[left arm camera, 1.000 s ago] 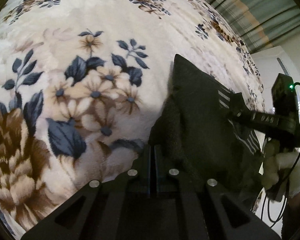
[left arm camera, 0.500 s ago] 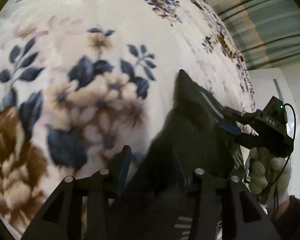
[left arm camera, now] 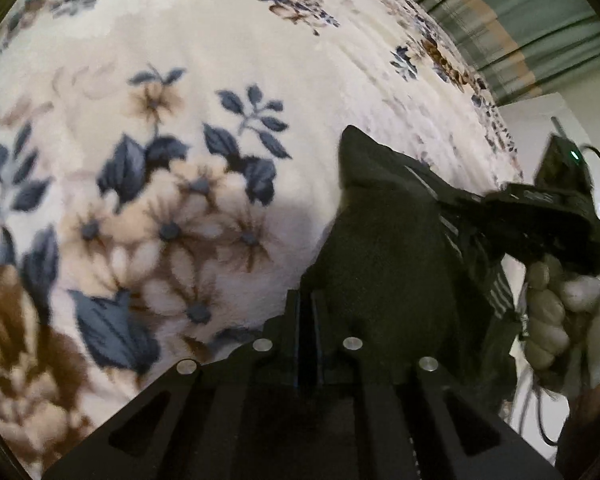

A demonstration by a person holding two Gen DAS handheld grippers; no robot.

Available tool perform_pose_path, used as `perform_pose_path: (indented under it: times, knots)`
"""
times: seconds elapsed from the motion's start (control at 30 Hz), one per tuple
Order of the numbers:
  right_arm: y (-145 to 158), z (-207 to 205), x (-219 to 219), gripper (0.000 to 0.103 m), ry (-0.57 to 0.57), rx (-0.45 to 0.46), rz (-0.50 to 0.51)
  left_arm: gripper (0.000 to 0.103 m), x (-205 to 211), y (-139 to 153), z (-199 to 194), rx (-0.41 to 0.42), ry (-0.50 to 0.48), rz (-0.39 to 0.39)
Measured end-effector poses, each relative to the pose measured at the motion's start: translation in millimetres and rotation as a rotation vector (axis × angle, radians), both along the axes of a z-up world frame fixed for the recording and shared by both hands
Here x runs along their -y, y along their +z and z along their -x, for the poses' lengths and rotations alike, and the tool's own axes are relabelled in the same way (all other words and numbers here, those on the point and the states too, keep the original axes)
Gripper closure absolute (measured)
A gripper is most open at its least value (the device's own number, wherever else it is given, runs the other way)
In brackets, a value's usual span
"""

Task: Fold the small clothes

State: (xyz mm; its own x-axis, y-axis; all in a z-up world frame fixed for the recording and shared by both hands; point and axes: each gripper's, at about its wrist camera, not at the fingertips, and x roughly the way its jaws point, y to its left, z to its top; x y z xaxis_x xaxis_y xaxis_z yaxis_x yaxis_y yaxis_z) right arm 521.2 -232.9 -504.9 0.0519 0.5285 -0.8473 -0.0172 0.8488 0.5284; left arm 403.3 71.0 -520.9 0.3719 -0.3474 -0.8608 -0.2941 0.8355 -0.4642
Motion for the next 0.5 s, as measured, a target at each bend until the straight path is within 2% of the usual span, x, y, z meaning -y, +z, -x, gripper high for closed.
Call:
perform_pose_path:
  times: [0.03, 0.07, 0.1, 0.13, 0.17, 0.23, 0.3, 0.4, 0.5]
  knots:
    - [6, 9, 14, 0.092, -0.04, -0.021, -0.01, 0.096, 1, 5, -2, -0.007, -0.003, -0.027]
    - [14, 21, 26, 0.073, -0.075, -0.016, 0.008, 0.095, 2, 11, -3, -0.008, -0.009, -0.062]
    - [23, 33, 41, 0.062, -0.11, 0.006, 0.025, 0.089, 3, 20, -5, 0.004, -0.013, -0.099]
    - [37, 54, 64, 0.047, -0.165, 0.043, 0.063, 0.077, 5, 28, -6, 0.022, -0.015, -0.134]
    - [44, 66, 80, 0.042, -0.196, 0.057, 0.098, 0.069, 7, 36, -7, 0.048, -0.018, -0.158]
    - [59, 109, 132, 0.041, -0.307, 0.058, 0.224, 0.019, 13, 51, -13, 0.098, -0.032, -0.212]
    - [67, 143, 175, 0.041, -0.407, 0.04, 0.286, 0.004, 21, 57, -21, 0.125, -0.055, -0.245]
    - [73, 183, 237, 0.04, -0.542, 0.012, 0.372, 0.003, 38, 49, -39, 0.109, -0.109, -0.306]
    - [66, 200, 277, 0.04, -0.597, -0.009, 0.448, 0.003, 56, 31, -57, 0.081, -0.156, -0.362]
